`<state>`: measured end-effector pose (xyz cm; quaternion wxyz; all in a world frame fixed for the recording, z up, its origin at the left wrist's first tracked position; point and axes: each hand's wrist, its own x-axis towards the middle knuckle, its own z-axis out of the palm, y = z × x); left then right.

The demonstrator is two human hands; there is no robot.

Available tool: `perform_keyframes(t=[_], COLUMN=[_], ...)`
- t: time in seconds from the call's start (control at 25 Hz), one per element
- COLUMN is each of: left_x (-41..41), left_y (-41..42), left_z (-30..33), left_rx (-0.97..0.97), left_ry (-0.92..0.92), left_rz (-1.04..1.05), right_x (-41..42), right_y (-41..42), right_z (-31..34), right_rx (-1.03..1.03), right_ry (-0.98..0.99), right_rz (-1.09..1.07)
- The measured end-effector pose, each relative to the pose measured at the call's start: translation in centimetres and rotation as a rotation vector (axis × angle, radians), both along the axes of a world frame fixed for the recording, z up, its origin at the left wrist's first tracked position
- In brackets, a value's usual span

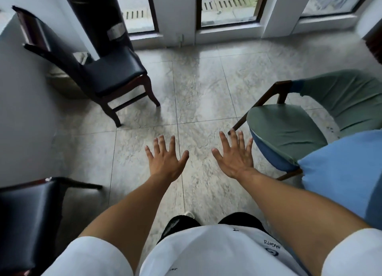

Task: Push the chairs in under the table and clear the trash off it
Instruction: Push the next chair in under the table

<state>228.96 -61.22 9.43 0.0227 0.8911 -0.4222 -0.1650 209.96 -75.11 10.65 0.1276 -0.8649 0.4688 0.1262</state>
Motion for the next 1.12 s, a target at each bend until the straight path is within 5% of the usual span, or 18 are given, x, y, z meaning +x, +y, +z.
perform_keyframes(t=[1.12], left_x=[22.9], left_y=[-72.3], left_z=[1.8], left_rx=[-0.027], left_ry=[-0.047], left_rz=[-0.394], right_x=[19.2], right_y=[-64.0], right_z=[0.1], right_rx=[0.003], right_ry=[-0.015], right_rz=[-0.373])
